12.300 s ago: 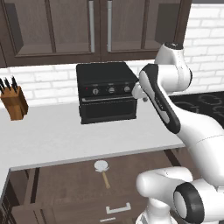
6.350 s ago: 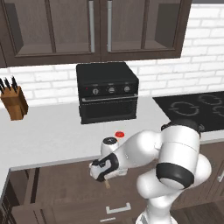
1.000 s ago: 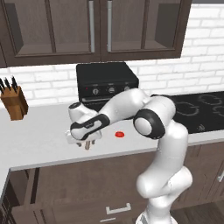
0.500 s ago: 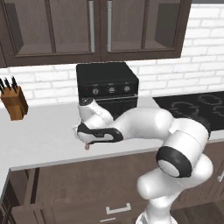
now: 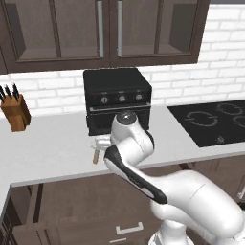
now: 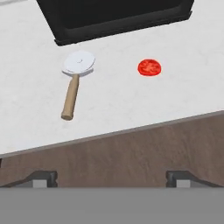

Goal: Pick the pizza cutter from the drawer and place it on the counter.

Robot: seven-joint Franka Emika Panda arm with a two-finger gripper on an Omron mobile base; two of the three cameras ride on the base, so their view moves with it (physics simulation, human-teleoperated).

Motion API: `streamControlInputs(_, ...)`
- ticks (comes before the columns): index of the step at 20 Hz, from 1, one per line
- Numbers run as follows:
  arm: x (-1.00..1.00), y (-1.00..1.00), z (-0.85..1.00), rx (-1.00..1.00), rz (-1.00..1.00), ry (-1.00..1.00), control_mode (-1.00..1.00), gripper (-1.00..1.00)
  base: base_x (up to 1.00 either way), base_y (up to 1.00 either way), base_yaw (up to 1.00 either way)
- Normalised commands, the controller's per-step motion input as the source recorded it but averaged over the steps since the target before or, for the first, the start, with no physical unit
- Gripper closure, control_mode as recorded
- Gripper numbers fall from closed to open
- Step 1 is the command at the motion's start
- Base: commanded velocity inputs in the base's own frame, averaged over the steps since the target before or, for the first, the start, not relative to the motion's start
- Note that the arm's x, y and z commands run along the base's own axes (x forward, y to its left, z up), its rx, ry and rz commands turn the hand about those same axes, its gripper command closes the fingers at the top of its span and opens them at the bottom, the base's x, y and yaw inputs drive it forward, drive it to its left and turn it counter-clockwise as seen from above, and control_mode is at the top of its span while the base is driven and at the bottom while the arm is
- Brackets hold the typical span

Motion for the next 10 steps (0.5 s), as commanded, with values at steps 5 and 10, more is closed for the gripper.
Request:
streamControlInputs(5, -0.60, -0.06, 0.65, 0.05, 0.01, -0.19, -1.00, -1.00, 0.00, 0.00, 0.00)
streamControlInputs(10, -0.36, -0.08, 0.47, 0.04, 0.03, -0.08, -1.00, -1.00, 0.00, 0.00, 0.00)
